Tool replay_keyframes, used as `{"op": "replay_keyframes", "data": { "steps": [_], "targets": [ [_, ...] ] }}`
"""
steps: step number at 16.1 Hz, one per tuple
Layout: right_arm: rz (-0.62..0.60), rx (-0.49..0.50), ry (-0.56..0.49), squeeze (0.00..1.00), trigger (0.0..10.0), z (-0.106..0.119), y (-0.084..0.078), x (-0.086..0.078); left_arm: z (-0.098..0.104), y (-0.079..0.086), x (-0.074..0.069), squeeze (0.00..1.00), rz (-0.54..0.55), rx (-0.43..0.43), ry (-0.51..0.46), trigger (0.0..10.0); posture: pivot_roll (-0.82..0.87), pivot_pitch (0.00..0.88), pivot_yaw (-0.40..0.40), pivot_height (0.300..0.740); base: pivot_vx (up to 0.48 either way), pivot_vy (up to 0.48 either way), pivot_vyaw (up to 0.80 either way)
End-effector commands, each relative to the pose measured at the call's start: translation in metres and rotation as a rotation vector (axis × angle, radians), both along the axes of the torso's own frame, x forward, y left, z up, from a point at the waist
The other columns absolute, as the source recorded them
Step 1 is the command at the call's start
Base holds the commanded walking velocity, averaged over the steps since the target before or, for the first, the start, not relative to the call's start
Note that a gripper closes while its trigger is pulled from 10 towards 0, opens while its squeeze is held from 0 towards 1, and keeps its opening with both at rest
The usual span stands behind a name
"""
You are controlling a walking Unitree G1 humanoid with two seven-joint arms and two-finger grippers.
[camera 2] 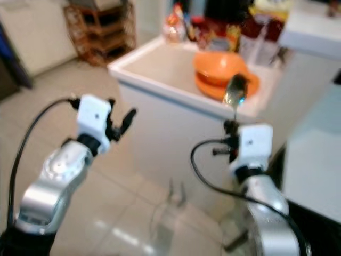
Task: Setting the table
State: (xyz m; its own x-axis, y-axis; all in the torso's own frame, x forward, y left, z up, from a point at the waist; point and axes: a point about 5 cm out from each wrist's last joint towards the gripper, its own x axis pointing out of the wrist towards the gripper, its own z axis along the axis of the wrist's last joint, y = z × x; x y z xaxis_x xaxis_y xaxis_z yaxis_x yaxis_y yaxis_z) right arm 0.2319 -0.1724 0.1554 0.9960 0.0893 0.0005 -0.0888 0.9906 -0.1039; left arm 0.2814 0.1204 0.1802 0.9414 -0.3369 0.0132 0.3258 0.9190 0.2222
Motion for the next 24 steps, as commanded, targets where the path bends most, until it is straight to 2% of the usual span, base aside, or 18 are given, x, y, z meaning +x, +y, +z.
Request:
{"op": "replay_keyframes", "data": {
  "steps": [1, 3, 5, 6, 11, 15, 19, 24],
  "targets": [
    [-0.031, -0.032, 0.006, 0.00, 10.0, 0.000, -0.010, -0.001, -0.002, -0.005, 0.002, 0.00, -0.012, 0.001, 0.002, 10.0, -0.03, 0.050, 0.002, 0.740, 0.000, -0.480, 0.00],
    [-0.032, -0.055, 0.038, 0.00, 10.0, -0.005, -0.019, -0.003, -0.001, -0.010, 0.003, 0.00, -0.031, 0.001, -0.004, 10.0, -0.04, 0.049, 0.004, 0.740, 0.000, -0.480, 0.00],
    [-0.118, -0.020, 0.037, 0.00, 10.0, -0.001, -0.036, -0.001, -0.001, -0.016, 0.004, 0.00, -0.067, 0.011, -0.013, 10.0, -0.05, 0.048, 0.011, 0.740, 0.000, -0.480, 0.00],
    [-0.127, -0.025, 0.035, 0.00, 10.0, 0.001, -0.038, -0.001, -0.001, -0.016, 0.004, 0.00, -0.070, 0.013, -0.014, 10.0, -0.05, 0.048, 0.011, 0.740, 0.000, -0.480, 0.00],
    [-0.113, 0.012, 0.063, 0.00, 10.0, 0.002, -0.034, 0.001, 0.004, -0.017, 0.011, 0.00, -0.073, 0.019, -0.035, 10.0, -0.06, 0.045, 0.028, 0.740, 0.000, -0.480, 0.00],
    [-0.183, 0.025, 0.138, 0.00, 10.0, -0.005, -0.043, 0.003, 0.006, -0.016, 0.012, 0.00, -0.078, 0.027, -0.043, 10.0, -0.06, 0.046, 0.032, 0.740, 0.000, -0.480, 0.00],
    [-0.213, 0.067, 0.183, 0.00, 10.0, -0.007, -0.044, 0.005, 0.005, -0.016, 0.012, 0.00, -0.086, 0.034, -0.041, 10.0, -0.06, 0.051, 0.037, 0.740, 0.000, -0.480, 0.00],
    [-0.180, 0.111, 0.211, 0.00, 10.0, -0.008, -0.031, 0.000, 0.004, -0.012, 0.013, 0.00, -0.085, 0.045, -0.040, 10.0, -0.06, 0.055, 0.042, 0.740, 0.000, -0.480, 0.00]
  ]
}}
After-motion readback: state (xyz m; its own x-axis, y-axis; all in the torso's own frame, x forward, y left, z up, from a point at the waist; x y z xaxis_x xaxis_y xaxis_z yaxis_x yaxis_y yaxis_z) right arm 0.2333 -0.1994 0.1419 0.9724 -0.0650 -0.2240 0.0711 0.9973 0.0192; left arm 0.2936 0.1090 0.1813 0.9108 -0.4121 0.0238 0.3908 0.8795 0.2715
